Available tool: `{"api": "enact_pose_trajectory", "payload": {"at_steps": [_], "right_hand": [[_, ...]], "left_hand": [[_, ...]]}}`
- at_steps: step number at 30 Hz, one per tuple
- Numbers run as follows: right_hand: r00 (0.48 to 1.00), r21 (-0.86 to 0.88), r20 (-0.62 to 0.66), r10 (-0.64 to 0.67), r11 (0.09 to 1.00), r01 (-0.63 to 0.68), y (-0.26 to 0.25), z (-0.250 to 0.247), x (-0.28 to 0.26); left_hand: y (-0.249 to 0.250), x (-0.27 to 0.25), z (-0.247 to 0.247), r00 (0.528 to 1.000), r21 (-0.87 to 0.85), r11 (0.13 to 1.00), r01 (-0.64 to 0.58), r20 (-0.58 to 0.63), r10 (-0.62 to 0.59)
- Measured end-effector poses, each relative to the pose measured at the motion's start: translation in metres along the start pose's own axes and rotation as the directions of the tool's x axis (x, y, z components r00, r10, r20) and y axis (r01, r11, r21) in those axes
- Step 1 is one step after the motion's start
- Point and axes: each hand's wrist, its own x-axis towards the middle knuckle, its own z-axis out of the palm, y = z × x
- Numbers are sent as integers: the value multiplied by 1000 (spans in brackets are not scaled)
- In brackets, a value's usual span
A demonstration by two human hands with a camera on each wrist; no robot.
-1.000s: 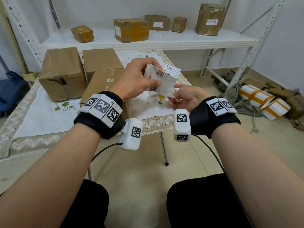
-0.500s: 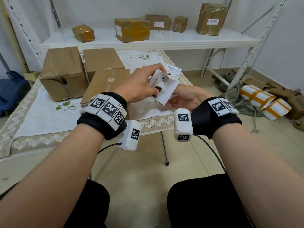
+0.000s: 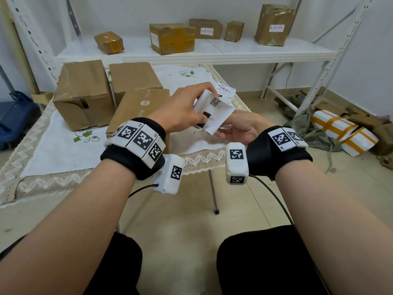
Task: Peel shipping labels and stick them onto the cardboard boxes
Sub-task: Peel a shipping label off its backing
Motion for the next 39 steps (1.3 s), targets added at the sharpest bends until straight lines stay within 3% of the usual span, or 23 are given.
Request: {"api": "enact_pose_trajectory", "payload": {"at_steps": [10, 18, 30, 39], "right_hand": [[998, 66, -61, 14, 998, -10, 0, -1, 2], [999, 101, -33, 43, 994, -39, 1, -2, 0], [998, -94, -30, 63, 993, -65, 6, -6, 3], [999, -283, -20, 35, 958, -39, 4, -4, 5]], "left_hand": [[1, -1, -5, 1000, -50, 999, 12, -23, -13], [3, -5, -17, 997, -141, 989, 50, -59, -58], [-2, -8, -36, 988, -213, 976, 35, -140, -66], [-12, -12, -45, 968, -163, 980, 115, -203, -147]]}}
